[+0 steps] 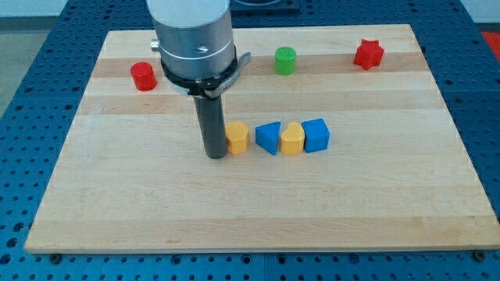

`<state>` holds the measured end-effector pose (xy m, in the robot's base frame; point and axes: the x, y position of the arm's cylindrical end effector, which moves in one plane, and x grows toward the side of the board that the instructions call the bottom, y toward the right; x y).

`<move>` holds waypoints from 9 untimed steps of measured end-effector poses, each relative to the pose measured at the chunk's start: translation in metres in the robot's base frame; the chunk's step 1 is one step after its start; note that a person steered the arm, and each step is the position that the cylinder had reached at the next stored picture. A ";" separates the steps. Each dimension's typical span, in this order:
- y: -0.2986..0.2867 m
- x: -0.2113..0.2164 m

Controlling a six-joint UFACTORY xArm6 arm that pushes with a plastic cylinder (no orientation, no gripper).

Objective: Move the yellow hexagon towards the center

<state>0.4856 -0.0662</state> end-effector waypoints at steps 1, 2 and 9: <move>-0.022 0.013; -0.042 0.023; -0.118 0.044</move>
